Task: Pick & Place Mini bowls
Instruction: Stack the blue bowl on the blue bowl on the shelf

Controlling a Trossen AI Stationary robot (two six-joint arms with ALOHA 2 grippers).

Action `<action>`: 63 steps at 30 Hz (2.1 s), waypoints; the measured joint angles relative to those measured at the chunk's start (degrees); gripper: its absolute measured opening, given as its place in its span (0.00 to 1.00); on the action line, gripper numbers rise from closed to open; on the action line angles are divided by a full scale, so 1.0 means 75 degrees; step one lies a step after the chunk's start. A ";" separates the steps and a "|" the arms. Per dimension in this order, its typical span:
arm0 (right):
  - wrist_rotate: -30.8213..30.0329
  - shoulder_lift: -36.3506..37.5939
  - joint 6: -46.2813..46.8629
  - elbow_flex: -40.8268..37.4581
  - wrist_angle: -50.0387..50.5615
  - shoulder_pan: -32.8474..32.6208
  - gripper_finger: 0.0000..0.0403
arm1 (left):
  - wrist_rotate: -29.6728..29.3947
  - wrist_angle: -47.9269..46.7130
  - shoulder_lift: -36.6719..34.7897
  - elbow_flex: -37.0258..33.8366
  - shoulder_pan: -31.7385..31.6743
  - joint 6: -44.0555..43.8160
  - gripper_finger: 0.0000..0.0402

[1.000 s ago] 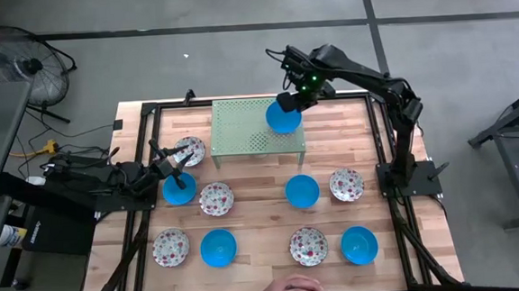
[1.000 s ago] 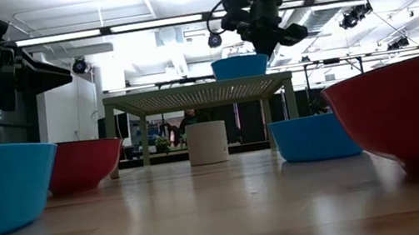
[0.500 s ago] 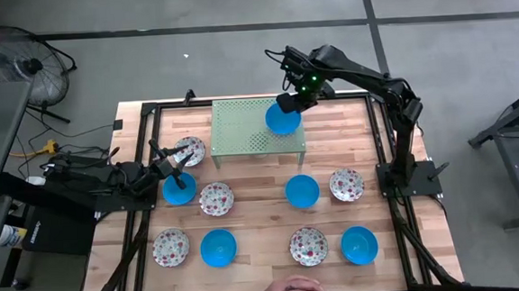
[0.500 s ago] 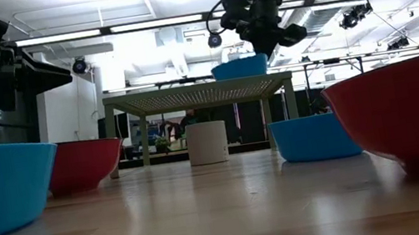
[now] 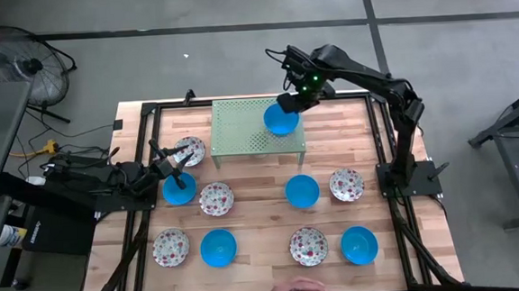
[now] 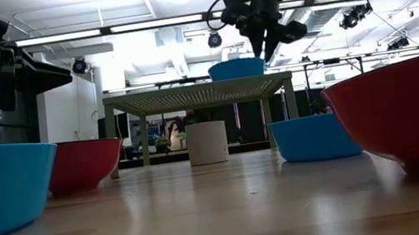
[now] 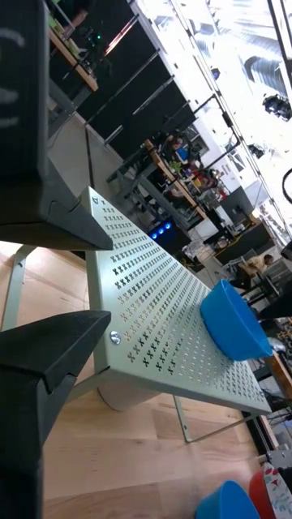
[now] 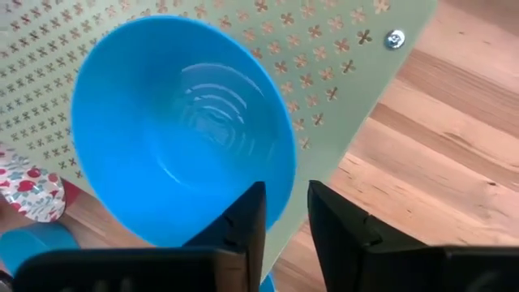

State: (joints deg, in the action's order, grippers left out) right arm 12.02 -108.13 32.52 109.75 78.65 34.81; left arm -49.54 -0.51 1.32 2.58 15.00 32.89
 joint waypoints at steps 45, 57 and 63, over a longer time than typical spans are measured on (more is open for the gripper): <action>-0.0693 0.4158 0.0390 -0.5357 -0.0215 -0.1876 0.24 | 0.0003 0.0017 0.0000 0.0001 0.0001 0.0002 0.32; -0.0148 0.4582 0.0679 -0.7472 -0.2609 -0.2993 0.24 | 0.0002 0.0017 -0.0002 -0.0001 0.0001 0.0000 0.32; -0.0365 0.4179 0.0941 -0.7825 -0.3341 -0.3696 0.24 | 0.0002 0.0017 0.0000 0.0000 0.0001 0.0001 0.32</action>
State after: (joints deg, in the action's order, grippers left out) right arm 9.28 -76.79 39.58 51.07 53.59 7.08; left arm -49.53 -0.38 1.32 2.58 15.02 32.90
